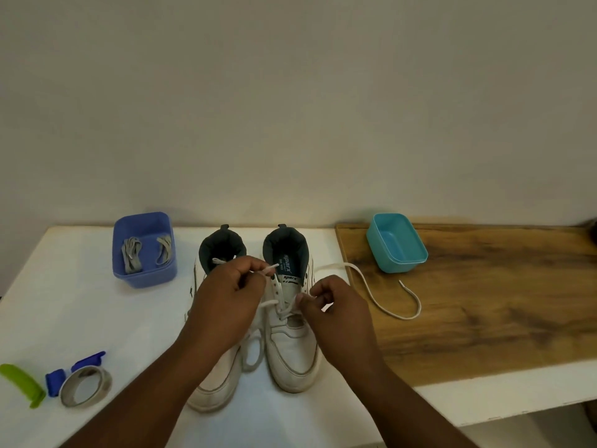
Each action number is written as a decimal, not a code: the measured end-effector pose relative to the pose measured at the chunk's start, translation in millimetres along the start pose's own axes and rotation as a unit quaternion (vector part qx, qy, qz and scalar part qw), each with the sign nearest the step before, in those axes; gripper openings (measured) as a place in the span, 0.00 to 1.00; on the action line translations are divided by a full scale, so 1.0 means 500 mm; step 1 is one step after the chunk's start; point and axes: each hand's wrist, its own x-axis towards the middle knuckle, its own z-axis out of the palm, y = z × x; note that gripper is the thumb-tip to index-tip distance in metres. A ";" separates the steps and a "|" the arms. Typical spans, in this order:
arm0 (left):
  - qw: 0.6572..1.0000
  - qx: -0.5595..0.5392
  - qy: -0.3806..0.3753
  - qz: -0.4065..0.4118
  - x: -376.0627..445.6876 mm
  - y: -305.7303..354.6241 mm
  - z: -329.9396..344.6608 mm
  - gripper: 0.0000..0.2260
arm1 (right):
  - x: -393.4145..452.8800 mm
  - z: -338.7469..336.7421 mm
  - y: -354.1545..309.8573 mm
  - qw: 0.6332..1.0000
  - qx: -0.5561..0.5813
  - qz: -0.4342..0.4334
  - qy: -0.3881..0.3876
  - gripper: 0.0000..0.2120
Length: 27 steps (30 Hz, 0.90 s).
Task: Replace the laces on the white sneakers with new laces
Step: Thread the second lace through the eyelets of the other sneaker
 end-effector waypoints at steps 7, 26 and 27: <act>0.997 0.049 0.014 0.055 0.007 -0.012 0.010 0.06 | 0.026 0.008 0.035 1.000 0.011 0.023 0.012 0.06; 0.930 0.317 -0.014 0.184 0.018 -0.047 0.063 0.09 | 0.041 -0.049 0.035 0.952 -0.258 -0.085 -0.145 0.10; 0.926 0.331 -0.014 0.184 0.018 -0.047 0.067 0.09 | 0.041 -0.048 0.034 0.952 -0.259 -0.087 -0.136 0.10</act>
